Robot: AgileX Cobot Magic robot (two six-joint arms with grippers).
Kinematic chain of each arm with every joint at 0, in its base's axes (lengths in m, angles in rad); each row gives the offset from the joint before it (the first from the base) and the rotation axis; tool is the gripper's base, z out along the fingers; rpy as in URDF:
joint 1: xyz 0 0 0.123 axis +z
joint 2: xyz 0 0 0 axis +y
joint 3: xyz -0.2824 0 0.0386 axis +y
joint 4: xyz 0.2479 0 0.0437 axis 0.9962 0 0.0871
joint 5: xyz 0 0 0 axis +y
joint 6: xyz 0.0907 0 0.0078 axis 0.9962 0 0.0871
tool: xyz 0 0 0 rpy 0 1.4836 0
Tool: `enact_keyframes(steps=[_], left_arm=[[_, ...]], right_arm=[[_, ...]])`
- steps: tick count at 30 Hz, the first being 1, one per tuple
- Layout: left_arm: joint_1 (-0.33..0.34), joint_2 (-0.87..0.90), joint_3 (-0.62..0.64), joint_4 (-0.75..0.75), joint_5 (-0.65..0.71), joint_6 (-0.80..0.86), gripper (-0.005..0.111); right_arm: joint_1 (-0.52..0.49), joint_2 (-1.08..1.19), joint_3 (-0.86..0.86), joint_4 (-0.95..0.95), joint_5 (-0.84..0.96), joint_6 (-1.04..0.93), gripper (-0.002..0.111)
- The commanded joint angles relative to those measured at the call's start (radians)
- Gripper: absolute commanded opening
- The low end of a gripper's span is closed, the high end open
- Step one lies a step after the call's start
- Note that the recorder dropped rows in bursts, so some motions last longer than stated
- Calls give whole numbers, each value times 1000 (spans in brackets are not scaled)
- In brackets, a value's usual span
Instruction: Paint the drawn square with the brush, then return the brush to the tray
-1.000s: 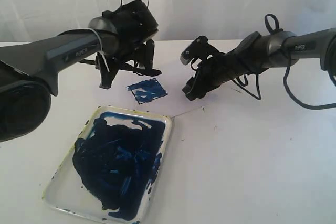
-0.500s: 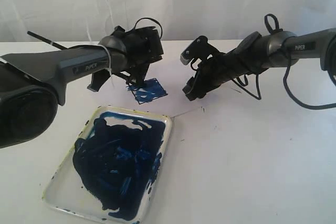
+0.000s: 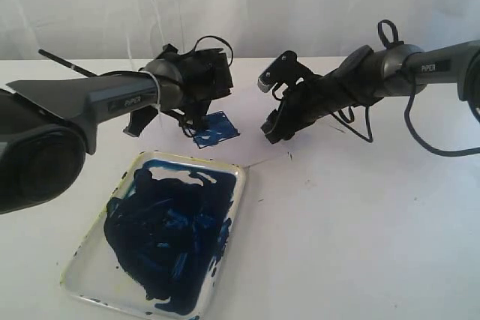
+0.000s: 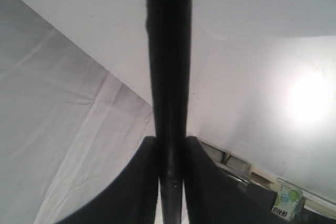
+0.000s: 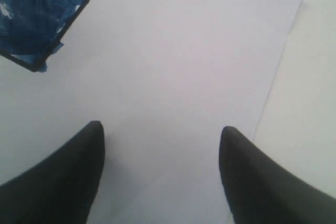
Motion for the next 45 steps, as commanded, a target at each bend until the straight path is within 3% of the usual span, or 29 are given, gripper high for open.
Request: enact_keyframes(steps=[1, 7, 19, 34, 45], left_arm=[[-5, 21, 7, 105, 95, -25, 0], [-7, 21, 7, 165, 95, -27, 0], [-57, 23, 7, 95, 95, -3, 0], [35, 24, 7, 111, 95, 42, 0], [6, 24, 7, 121, 95, 44, 0]], right_arm=[[1, 30, 13, -51, -3, -18, 60], [1, 30, 13, -51, -5, -18, 60], [1, 30, 13, -51, -7, -18, 60], [1, 30, 13, -51, -7, -18, 60], [1, 30, 13, -51, -8, -18, 60]])
